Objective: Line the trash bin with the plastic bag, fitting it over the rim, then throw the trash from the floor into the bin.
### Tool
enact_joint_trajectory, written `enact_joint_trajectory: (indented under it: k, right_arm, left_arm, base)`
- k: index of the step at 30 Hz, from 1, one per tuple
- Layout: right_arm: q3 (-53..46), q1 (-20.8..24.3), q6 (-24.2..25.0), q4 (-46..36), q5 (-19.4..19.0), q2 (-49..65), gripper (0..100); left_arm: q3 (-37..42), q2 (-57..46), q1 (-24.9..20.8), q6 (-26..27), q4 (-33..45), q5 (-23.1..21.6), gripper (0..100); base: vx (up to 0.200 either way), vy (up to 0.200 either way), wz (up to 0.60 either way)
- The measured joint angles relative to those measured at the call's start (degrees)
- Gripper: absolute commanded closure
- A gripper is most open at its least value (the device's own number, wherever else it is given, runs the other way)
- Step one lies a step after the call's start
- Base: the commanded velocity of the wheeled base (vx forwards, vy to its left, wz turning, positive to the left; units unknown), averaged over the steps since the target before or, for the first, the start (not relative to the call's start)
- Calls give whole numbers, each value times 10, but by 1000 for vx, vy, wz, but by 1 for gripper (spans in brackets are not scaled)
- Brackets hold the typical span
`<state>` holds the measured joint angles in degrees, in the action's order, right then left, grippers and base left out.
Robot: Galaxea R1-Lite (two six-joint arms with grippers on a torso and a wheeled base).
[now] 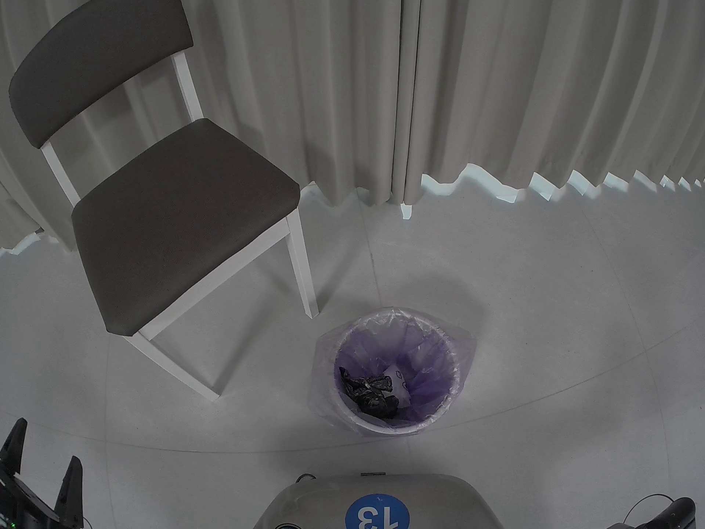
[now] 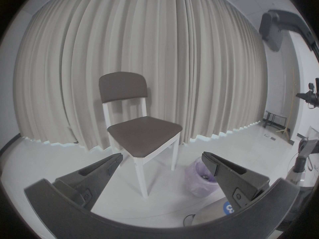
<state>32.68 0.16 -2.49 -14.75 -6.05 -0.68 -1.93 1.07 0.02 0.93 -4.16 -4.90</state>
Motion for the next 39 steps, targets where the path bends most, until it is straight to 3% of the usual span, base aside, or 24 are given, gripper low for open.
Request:
enact_joint_trajectory:
  k: [6,16,22,28,39]
  right_arm:
    - [-101,0,0,78,13,0,0]
    - [-285,0,9,222,34,-1,0]
    - [-313,0,29,179,36,-1,0]
    - [-316,-1,17,140,47,-1,0]
    - [-317,-1,32,147,58,-1,0]
  left_arm:
    - [8,-2,-1,-4,37,29,0]
    - [9,-3,-1,-8,47,38,0]
    - [9,-3,-2,-8,44,40,0]
    - [9,-3,-2,-9,43,42,0]
    - [9,-3,-2,-7,43,38,0]
  base:
    - [0,0,0]
    - [0,0,0]
    - [0,0,0]
    - [0,0,0]
    - [0,0,0]
